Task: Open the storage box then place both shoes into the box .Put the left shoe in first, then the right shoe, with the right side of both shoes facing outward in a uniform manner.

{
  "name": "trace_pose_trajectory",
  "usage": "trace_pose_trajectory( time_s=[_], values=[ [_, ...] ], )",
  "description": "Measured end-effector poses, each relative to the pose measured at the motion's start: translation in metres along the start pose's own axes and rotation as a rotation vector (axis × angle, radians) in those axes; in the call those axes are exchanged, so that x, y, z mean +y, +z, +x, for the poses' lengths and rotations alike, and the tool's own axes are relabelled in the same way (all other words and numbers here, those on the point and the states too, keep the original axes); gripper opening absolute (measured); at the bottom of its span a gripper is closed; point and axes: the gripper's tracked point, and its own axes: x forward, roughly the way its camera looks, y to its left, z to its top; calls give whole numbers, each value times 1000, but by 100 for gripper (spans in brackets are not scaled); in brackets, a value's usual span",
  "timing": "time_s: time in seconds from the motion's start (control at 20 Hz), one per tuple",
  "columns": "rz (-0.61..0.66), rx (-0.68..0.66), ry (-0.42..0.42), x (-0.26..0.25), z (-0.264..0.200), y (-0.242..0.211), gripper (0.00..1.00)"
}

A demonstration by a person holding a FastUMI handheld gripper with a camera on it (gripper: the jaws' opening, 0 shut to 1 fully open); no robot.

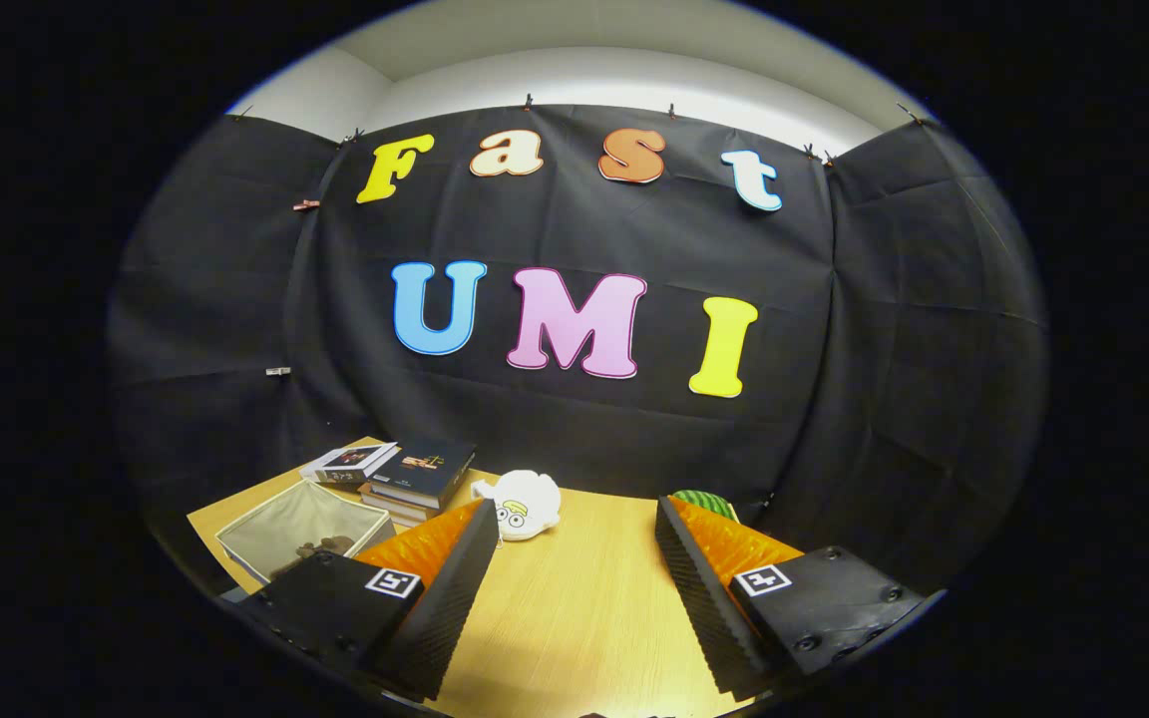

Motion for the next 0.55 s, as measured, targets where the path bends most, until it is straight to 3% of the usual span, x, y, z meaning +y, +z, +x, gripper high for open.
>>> trace_pose_trajectory(
  time_s=[0.55],
  values=[
    [15,2,-24,1,-1,0,98]
  ],
)
